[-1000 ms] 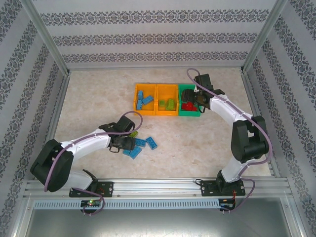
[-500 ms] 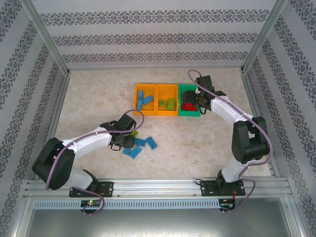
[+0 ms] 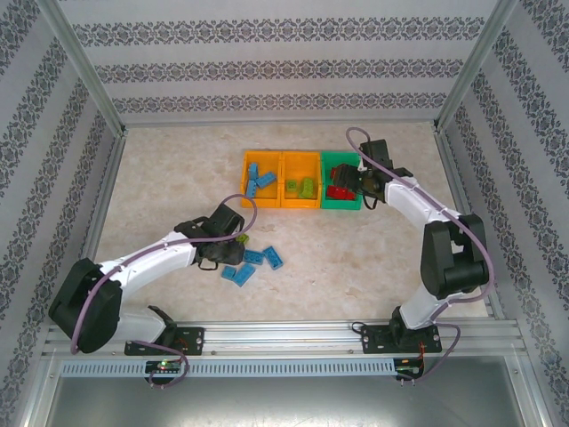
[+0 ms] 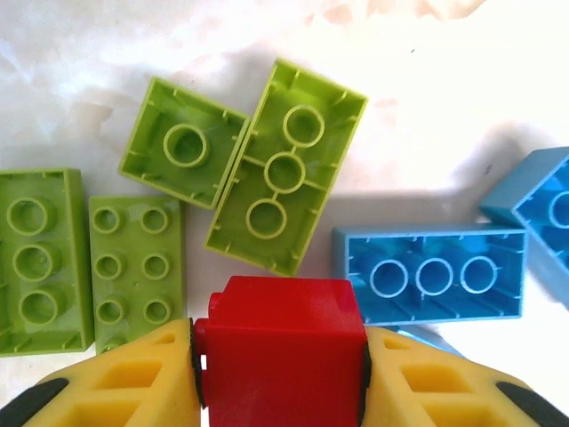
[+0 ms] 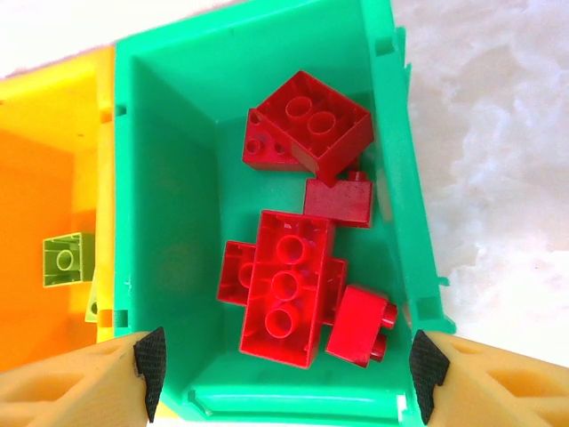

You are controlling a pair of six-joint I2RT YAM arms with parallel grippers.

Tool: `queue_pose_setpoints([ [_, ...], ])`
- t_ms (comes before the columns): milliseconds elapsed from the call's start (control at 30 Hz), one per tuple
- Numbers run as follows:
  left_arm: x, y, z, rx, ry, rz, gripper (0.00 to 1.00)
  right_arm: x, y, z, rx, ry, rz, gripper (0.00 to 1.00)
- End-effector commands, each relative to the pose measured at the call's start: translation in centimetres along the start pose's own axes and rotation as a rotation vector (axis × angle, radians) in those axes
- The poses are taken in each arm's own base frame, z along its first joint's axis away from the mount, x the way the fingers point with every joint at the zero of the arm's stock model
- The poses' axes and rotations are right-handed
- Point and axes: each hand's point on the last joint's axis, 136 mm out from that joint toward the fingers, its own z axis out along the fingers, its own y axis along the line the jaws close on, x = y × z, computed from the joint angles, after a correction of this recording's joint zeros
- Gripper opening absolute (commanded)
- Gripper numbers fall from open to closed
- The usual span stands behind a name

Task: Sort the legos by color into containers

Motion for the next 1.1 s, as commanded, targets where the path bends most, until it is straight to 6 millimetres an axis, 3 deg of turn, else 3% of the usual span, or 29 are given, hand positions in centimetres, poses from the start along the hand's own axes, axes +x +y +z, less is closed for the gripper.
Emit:
queue_pose_setpoints([
  [0,-0.8,-1.4,-1.4,0.040,-0.017,-0.004,0.41,-0.5,-0.3,-1.2,-0.018,-0.032,0.018,0.75],
  [133,-2.2,-3.3,-1.8,0.098,-0.047,-0.002,0.41,-0.2,-1.3,-1.6,-0.007,-0.035,0.030,0.76],
  [333,-5.1,-7.6,-1.7,0.208,-0.072,0.039,0.41,0.7,-2.7,-2.0,0.009,-0.031,0.054,0.76],
  [467,-5.8,-9.9,-0.7,0.236,-0.042,0.083,0.41,1.4,-3.5,-2.2,0.021,-0.025,0.055,0.76],
  [633,-5.9,-11.1,0.3,0.249,-0.020,0.089,0.40,1.9,-4.1,-2.5,0.029,-0.023,0.060,0.76],
  [800,-7.9,-13.4,1.2,0.295,-0.027,0.092,0.40,2.4,-4.6,-2.6,0.031,-0.019,0.071,0.77],
  [1067,-9.8,-17.5,5.0,0.313,0.054,0.121,0.39,4.7,-5.1,-2.9,0.023,0.008,0.069,0.76],
])
